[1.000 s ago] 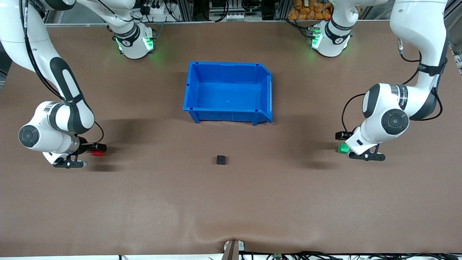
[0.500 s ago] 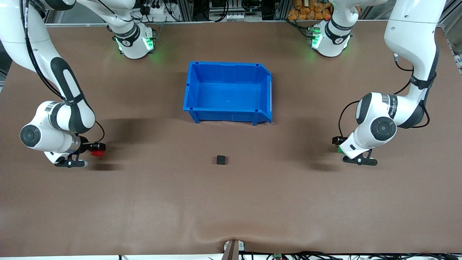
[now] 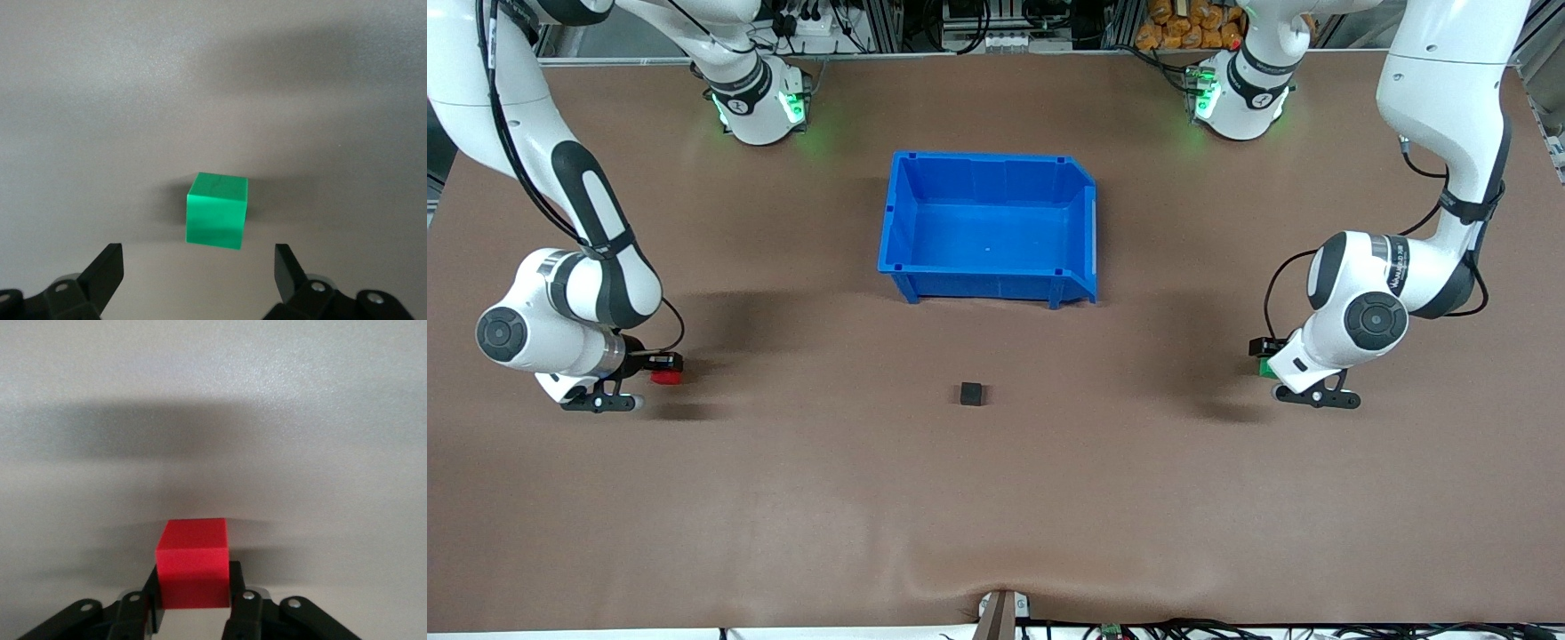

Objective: Attach green and red cubes to black cube
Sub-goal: 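Carry the red cube with the right gripper toward the black cube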

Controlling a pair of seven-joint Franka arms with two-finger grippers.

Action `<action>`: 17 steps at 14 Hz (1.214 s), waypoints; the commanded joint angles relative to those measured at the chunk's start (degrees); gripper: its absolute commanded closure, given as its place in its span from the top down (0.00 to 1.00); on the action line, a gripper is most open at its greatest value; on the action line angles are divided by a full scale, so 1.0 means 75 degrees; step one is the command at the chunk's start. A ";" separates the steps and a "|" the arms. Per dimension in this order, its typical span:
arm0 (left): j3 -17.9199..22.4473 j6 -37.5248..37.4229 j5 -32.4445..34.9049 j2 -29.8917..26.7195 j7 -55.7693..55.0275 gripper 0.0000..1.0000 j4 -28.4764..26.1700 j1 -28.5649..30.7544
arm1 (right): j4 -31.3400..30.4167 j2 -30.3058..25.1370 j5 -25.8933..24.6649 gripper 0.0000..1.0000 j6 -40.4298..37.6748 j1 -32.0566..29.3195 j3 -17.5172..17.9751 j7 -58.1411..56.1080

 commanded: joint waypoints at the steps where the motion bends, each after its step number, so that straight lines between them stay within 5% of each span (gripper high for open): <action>1: -0.0039 0.0046 0.0021 0.0225 0.0062 0.93 0.0241 0.0107 | -0.0108 -0.0207 -0.0190 0.00 0.0050 -0.0107 0.0082 -0.0039; 2: -0.0039 0.0046 0.0021 0.0260 0.0073 0.79 0.0253 0.0095 | -0.0050 -0.0207 -0.0236 0.00 0.0050 -0.0095 0.0082 -0.0213; 9: -0.0051 0.0046 -0.0411 0.0658 0.0050 0.76 0.0686 0.0084 | 0.0606 -0.0196 -0.0307 0.00 -0.0020 -0.0130 0.0082 -0.3001; 11: -0.0051 0.0058 -0.0447 0.0670 0.0050 0.59 0.0698 0.0072 | 0.0817 -0.0184 -0.0307 0.00 -0.0020 -0.0142 0.0082 -0.3645; 15: -0.0051 0.0046 -0.0448 0.0682 0.0050 0.56 0.0675 0.0083 | 0.1345 -0.0149 -0.0307 0.00 -0.0020 0.0022 0.0106 -0.5180; 17: -0.0051 0.0046 -0.0459 0.0682 0.0062 0.37 0.0686 0.0084 | 0.1555 -0.0149 -0.0272 0.00 -0.0031 0.0197 0.0141 -0.5953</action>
